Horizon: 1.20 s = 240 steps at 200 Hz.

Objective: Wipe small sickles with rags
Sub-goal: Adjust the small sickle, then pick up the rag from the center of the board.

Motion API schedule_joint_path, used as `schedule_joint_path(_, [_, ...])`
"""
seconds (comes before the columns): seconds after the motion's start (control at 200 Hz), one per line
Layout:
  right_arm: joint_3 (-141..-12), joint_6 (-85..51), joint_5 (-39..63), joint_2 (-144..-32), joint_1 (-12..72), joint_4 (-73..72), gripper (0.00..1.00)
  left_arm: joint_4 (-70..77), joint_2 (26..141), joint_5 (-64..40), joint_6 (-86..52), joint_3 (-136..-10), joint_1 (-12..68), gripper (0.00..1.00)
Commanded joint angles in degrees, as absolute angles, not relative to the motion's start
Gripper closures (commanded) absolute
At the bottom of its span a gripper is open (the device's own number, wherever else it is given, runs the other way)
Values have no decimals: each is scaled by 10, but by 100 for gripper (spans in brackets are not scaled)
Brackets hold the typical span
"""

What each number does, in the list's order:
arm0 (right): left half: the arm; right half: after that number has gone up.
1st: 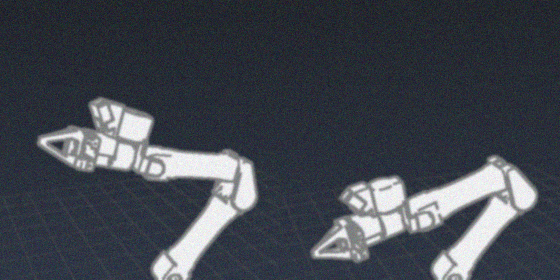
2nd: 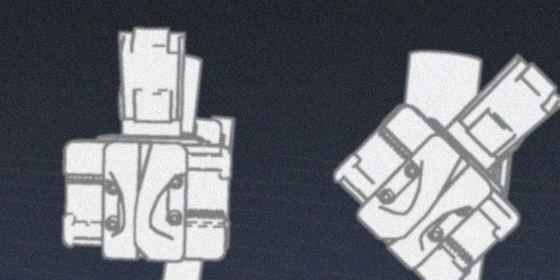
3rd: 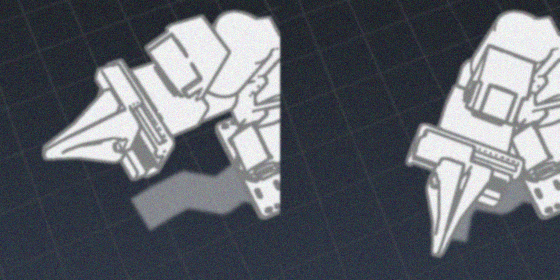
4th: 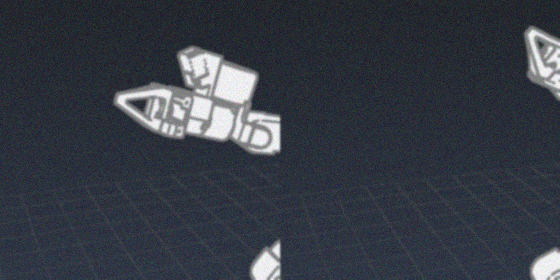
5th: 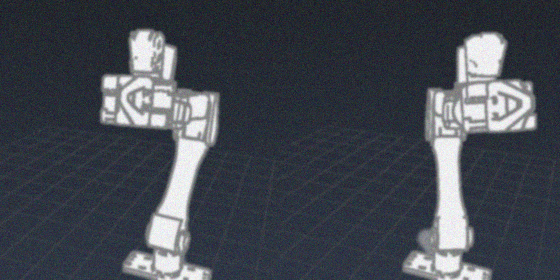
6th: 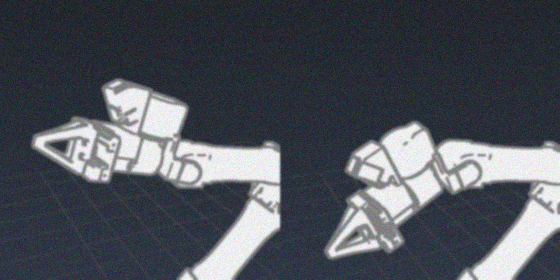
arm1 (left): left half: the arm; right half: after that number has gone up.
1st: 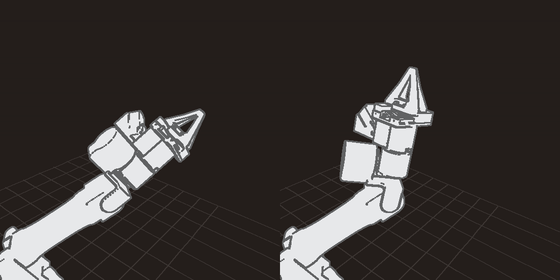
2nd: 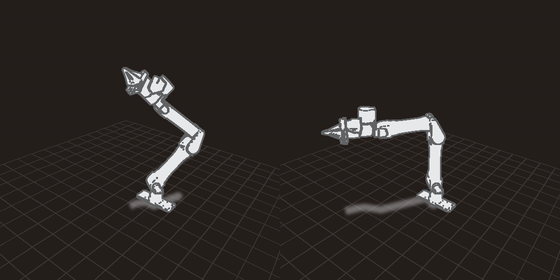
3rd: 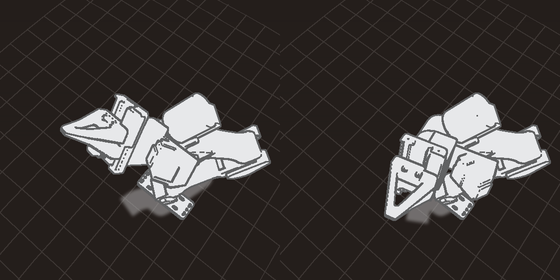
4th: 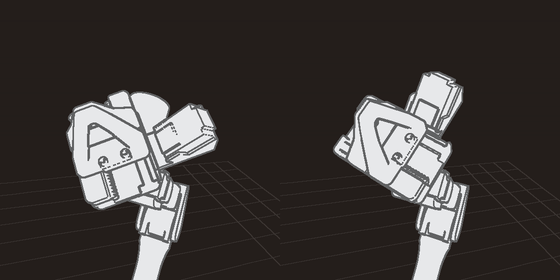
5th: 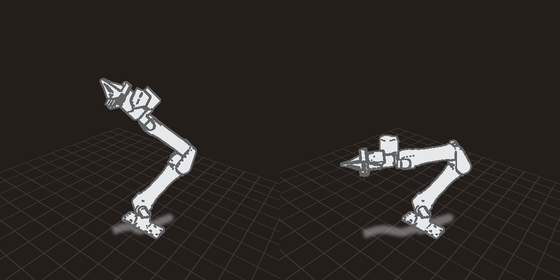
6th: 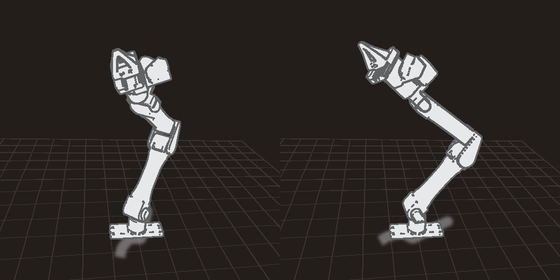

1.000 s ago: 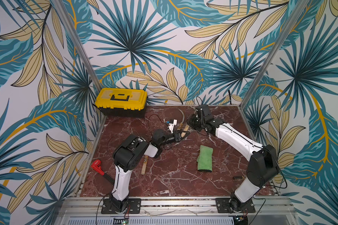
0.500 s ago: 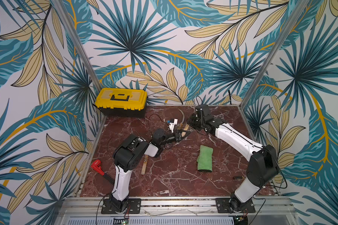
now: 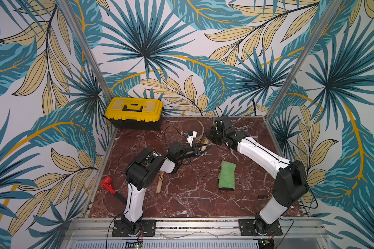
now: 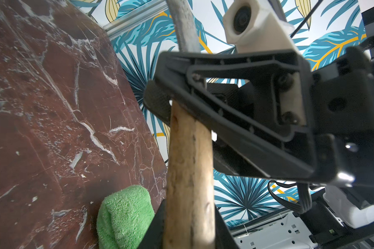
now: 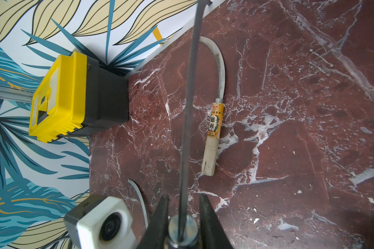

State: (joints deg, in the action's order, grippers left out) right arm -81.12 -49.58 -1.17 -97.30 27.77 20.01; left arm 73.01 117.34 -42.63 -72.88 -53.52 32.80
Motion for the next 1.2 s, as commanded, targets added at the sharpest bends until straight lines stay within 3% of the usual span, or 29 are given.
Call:
schedule_joint_path(0.0, [-793,-499,2,-962,294,210,88,737,1186,-421,-728,-553,329,71])
schedule_joint_path(0.1, [-789,-504,3,-961,294,206,88,737,1186,-422,-728,-554,330,76])
schedule_joint_path(0.245, [-786,-505,2,-961,297,203,88,737,1189,-420,-729,-553,330,100])
schedule_joint_path(0.391, [-780,-503,-2,-951,298,203,82,737,1186,-416,-724,-550,328,100])
schedule_joint_path(0.561, [-792,-458,-26,-919,295,254,52,737,1169,-409,-713,-532,320,100])
schedule_joint_path(0.681, [-831,-409,-25,-890,288,342,39,737,1161,-409,-711,-517,316,100])
schedule_joint_path(0.926, [-868,-318,-51,-847,282,551,29,740,1141,-404,-711,-484,312,100])
schedule_joint_path(1.197, [-703,-351,-81,-801,274,563,27,743,1115,-389,-715,-456,312,100])
